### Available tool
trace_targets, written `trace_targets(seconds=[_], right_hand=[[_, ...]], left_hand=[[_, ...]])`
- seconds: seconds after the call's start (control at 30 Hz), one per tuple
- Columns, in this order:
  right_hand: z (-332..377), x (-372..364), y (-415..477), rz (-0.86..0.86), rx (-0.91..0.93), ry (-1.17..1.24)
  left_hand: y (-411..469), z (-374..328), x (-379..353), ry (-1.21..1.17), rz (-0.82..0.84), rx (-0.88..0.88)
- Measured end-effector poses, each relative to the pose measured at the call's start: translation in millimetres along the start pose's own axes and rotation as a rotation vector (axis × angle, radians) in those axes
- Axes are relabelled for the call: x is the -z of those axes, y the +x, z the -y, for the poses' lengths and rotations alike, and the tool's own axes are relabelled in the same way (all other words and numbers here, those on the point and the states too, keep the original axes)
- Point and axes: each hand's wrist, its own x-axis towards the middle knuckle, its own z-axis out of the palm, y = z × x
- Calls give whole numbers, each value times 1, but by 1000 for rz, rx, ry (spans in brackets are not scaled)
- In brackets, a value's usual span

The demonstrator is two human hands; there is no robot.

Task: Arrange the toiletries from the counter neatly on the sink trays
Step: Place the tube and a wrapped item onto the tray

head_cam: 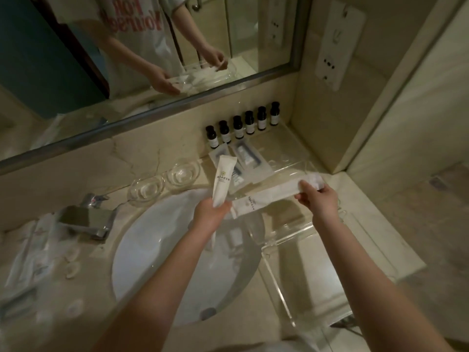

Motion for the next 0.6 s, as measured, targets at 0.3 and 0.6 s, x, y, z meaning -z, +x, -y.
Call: trace_targets(seconds=[0.3,0.6], right_hand=[[-13,-11,69,-114,-191,-79],[-25,-27,80,-182,-75,-570]], left_hand=[[10,-10,7,-33,-11,-70],[19,-7,8,-47,-19,-70]])
